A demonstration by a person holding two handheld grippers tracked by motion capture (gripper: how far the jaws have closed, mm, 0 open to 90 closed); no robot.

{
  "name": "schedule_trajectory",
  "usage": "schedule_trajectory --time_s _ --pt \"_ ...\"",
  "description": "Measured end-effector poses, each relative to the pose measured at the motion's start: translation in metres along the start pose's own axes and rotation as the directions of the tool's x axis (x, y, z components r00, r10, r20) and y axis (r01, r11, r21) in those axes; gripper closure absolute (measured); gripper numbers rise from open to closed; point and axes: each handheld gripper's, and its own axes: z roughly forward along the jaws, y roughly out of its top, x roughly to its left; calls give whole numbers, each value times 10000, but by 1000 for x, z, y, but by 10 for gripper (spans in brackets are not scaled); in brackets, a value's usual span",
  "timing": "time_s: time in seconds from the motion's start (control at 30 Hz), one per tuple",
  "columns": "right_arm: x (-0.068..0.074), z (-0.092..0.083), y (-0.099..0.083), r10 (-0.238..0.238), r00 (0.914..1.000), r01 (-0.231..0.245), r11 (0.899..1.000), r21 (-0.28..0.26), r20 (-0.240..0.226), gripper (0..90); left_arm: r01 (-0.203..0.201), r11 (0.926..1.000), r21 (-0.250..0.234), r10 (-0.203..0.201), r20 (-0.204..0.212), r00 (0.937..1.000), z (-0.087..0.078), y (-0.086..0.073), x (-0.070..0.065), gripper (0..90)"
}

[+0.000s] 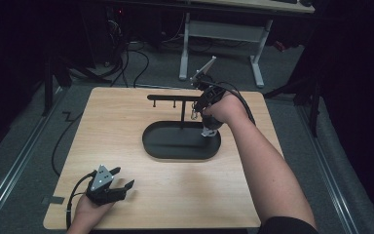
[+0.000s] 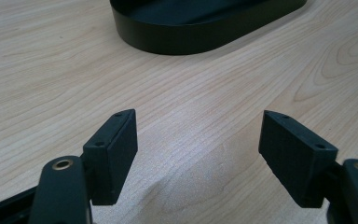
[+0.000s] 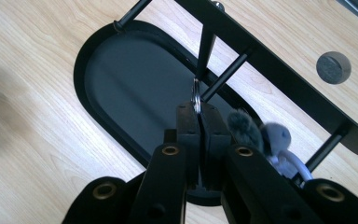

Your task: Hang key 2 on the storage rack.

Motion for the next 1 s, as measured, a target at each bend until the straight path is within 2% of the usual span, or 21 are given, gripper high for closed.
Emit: schedule_trajectory --time_s 0.4,0.6,0.83,1.0 --pt "-8 4 0 410 9991 -410 9992 -34 -63 887 4 10000 15 -4 2 10000 0 0 0 287" --pt "-11 7 2 438 9990 -438 9988 -214 32 886 2 10000 41 -2 29 10000 0 0 0 286" --pt "-12 11 5 564 9981 -558 9981 -247 258 879 4 10000 18 -4 11 10000 1 0 0 286" --pt "-15 10 5 678 9954 -649 9970 -431 679 832 10 10000 30 -10 28 10000 1 0 0 285"
